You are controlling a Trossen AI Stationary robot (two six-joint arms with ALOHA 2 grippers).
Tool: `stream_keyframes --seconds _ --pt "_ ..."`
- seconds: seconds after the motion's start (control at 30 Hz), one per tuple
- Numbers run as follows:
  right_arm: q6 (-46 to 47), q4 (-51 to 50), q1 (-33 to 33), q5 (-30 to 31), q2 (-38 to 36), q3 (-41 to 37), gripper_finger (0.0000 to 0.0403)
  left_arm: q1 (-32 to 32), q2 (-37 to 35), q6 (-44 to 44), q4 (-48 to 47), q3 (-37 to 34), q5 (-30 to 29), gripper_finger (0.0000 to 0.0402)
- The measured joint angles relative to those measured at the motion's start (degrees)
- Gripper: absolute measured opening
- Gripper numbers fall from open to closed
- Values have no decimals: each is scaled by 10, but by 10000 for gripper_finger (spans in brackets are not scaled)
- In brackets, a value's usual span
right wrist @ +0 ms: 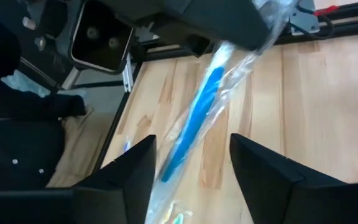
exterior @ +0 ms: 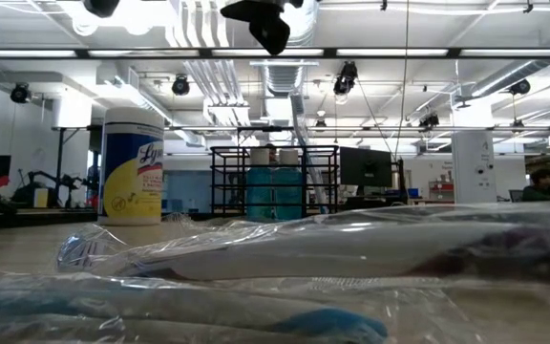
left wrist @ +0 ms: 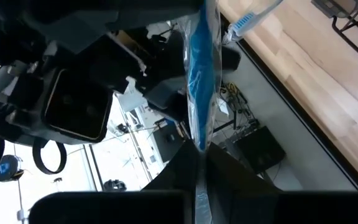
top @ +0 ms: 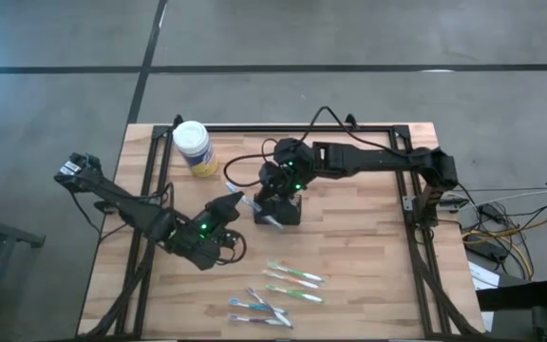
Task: Pick & Place toothbrushing station
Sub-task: Put the top blue toothbrush into the wire organizer
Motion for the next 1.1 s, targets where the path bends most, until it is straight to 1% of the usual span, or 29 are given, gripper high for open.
stream_keyframes --seconds 0.13,0.33,0.4,0.5,0.6,0.73,0.83,0.93,1.0,1.07,1.1 --pt "-14 -3 3 -4 2 0 142 3 0 0 0 0 0 17" --pt "-34 -8 4 -7 1 -1 44 3 0 0 0 0 1 17" --pt "-34 -9 3 -7 1 -2 24 2 0 0 1 0 3 18" --pt "-40 -11 3 -6 0 -2 22 2 0 -7 5 0 10 32" --pt "-58 -12 3 0 -1 -2 22 -8 -2 -13 3 10 15 57" --pt "-71 -17 5 -5 -7 -2 22 -43 -10 -23 -5 44 15 92" --pt "-83 -16 7 -8 -15 -3 22 -74 -26 -54 -11 71 14 116" --pt "-93 -21 10 5 -29 -11 21 -99 -54 -120 -10 85 9 134" --pt "-98 -20 15 33 -40 -21 21 -110 -84 -184 -13 84 20 143" --pt "-105 -13 19 45 -58 -34 21 -117 -115 -258 -38 78 54 148" --pt "-107 -3 21 46 -69 -45 21 -119 -131 -301 -55 75 84 149"
